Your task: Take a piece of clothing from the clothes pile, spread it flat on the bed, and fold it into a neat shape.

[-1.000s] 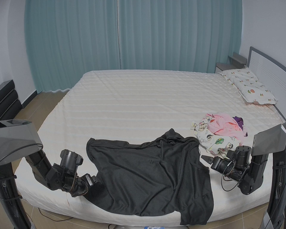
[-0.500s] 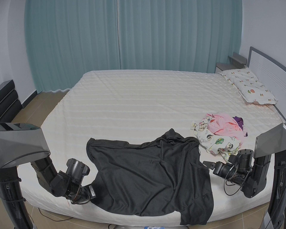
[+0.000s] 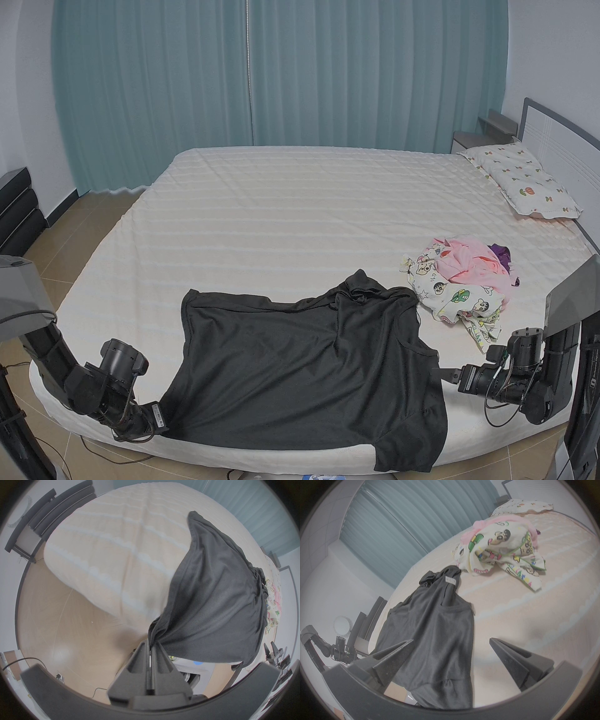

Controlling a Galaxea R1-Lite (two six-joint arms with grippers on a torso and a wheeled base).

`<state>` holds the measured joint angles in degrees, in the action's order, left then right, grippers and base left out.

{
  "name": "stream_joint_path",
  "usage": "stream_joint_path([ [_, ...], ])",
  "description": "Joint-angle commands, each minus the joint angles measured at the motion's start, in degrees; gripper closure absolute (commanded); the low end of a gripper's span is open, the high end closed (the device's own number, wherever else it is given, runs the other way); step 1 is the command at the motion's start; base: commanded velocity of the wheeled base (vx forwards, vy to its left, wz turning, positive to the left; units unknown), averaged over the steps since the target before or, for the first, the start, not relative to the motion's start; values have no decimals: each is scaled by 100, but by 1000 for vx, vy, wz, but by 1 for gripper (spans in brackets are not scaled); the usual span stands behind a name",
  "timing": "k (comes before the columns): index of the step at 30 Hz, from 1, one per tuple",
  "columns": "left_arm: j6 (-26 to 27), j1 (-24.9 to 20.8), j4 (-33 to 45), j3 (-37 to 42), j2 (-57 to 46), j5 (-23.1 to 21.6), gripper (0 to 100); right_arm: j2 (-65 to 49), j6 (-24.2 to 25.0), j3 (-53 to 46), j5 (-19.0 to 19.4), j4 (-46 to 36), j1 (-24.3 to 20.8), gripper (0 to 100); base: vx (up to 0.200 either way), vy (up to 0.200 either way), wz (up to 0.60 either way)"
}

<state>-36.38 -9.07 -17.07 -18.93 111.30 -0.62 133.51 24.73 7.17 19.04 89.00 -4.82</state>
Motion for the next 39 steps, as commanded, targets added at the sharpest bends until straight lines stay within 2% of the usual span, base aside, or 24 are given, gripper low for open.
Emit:
stream_joint_path([
  [1, 96, 265, -34, 364, -205, -193, 100, 456, -56, -5, 21, 91, -204, 0, 0, 0, 0],
  [4, 104, 265, -42, 399, -188, -465, 100, 588, -109, 92, 21, 91, -318, 0, 0, 0, 0],
  [8, 104, 274, -51, 381, -196, -535, 100, 711, -109, 197, 12, 91, -476, 0, 0, 0, 0],
  [9, 104, 274, -51, 381, -196, -544, 100, 773, -109, 206, 12, 91, -520, 100, 0, 0, 0],
  [16, 104, 309, -34, 408, -188, -553, 100, 790, -118, 92, -94, 91, -556, 100, 0, 0, 0],
  [22, 104, 309, 2, 434, -196, -562, 100, 650, -645, -567, -102, 91, -46, 100, 0, 0, 0],
  [23, 122, 301, -25, 505, -196, -562, 100, 650, -909, -717, -94, 100, 165, 100, 0, 0, 0],
  [27, 192, 274, 10, 584, -188, -553, 100, 650, -1173, -717, -85, 73, 490, 100, 0, 0, 0],
  [39, 386, 230, 19, 768, -188, -535, 100, 711, -1252, -717, -94, 56, 288, 100, 0, 0, 0],
])
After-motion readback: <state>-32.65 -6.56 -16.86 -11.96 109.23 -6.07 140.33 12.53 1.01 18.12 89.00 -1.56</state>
